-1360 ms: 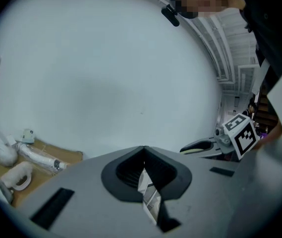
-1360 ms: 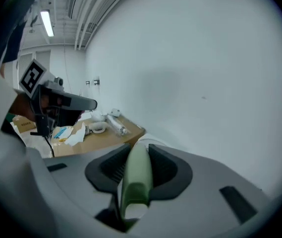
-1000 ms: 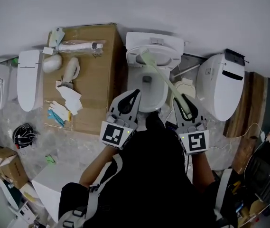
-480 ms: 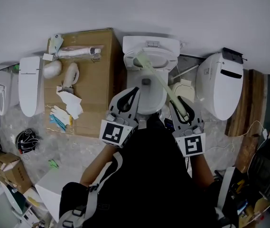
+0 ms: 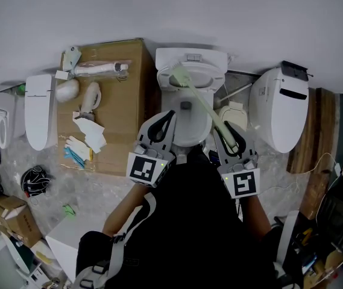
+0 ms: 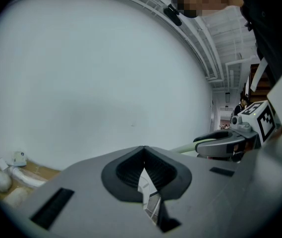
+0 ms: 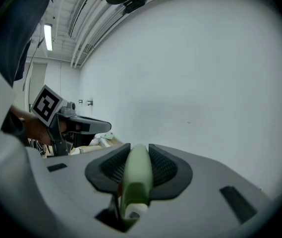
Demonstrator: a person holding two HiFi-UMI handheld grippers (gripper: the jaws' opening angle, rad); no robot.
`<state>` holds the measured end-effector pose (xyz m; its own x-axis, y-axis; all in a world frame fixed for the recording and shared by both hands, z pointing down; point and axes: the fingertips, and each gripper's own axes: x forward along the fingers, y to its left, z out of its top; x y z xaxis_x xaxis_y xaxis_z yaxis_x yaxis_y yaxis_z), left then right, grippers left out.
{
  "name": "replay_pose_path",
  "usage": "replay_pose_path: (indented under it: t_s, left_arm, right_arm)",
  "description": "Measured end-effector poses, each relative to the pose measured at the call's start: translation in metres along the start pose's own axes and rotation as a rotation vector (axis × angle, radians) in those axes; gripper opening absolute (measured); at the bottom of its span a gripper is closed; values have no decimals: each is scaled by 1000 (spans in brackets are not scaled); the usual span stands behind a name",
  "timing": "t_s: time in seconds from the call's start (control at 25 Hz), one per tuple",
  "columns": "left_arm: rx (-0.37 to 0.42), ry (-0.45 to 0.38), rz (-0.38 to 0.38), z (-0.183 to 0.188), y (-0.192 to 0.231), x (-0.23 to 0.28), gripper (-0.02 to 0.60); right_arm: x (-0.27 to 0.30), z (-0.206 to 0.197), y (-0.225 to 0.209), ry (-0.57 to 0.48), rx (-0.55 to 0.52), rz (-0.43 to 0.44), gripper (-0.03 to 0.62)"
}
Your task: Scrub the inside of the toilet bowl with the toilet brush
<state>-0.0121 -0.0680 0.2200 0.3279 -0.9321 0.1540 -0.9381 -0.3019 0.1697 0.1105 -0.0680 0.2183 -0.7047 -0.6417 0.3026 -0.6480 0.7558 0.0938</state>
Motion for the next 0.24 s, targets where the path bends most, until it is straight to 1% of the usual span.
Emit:
replay_pose_path:
  t_s: [0.08,0.24]
  left_arm:
    - [21,-26,26,7,2,-3,8]
    - [79,-103,68,24,5,-9,8]
  right_arm:
    - [-1,-1,-1,2,2,-8,123]
    - [-5,-4,-4,13,10,-28,123]
